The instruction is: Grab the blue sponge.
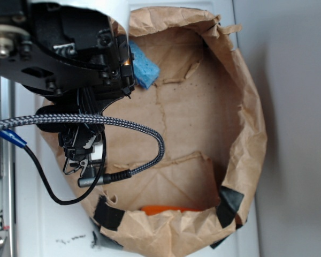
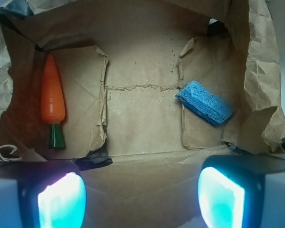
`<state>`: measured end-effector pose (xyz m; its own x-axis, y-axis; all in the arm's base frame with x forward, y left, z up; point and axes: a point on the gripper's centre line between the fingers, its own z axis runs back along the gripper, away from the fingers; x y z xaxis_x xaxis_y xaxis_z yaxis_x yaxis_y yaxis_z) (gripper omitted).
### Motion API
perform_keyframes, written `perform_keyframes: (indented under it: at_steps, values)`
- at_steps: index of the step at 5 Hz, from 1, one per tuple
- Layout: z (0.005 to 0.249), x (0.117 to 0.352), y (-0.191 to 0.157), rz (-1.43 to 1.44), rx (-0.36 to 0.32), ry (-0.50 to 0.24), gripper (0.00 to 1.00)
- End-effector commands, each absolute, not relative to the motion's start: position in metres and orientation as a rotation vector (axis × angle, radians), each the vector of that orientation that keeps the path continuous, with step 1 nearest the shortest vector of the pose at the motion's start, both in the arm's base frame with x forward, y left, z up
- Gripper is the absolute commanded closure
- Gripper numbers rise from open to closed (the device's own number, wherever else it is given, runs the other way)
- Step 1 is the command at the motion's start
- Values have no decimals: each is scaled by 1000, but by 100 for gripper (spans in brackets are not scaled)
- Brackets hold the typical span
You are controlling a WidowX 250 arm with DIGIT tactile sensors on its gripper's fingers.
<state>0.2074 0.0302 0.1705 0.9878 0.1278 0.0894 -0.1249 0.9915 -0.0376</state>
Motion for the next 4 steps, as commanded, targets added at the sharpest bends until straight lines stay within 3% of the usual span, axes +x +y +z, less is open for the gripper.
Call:
perform_keyframes:
  at_steps: [1, 2, 3, 4]
  values:
    - [166, 217, 47, 136, 3, -225, 0]
    - [163, 215, 54, 44, -18, -156, 0]
    - [169, 210, 66, 18, -30, -156, 0]
    - [163, 211, 66, -28, 7, -138, 0]
